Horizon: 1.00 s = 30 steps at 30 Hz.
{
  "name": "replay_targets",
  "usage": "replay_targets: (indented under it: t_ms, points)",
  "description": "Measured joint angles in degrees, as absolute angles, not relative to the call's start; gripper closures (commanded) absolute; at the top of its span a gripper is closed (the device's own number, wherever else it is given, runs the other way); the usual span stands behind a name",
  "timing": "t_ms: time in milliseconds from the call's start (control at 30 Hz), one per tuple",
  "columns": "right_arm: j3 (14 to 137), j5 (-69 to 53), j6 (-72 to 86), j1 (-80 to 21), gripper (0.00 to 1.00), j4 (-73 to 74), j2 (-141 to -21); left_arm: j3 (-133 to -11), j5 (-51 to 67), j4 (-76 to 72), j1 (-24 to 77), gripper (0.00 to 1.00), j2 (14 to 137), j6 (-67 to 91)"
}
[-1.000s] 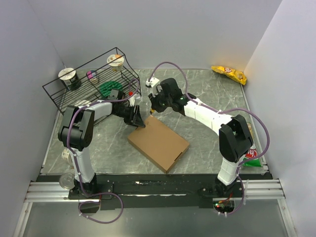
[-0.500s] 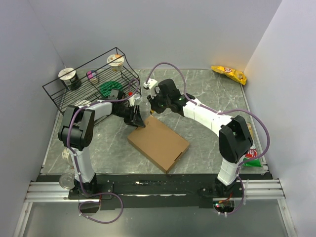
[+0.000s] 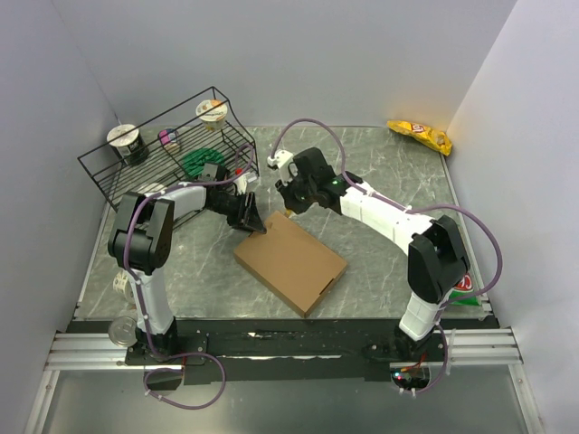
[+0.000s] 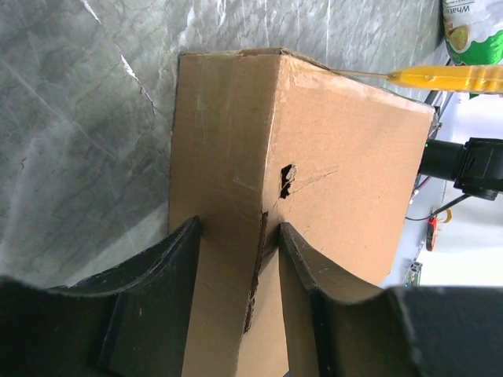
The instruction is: Unpack the express box
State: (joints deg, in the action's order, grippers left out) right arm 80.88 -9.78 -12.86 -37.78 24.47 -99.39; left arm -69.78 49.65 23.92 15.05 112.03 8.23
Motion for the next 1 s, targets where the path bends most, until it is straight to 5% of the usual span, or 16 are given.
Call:
replay_targets:
  t_ms: [1000]
  points:
    - [73.9,-8.5,-14.0,-37.7,1.0,33.0,-91.1,-69.9,49.5,24.6,14.0,0.84,112.4,9.8]
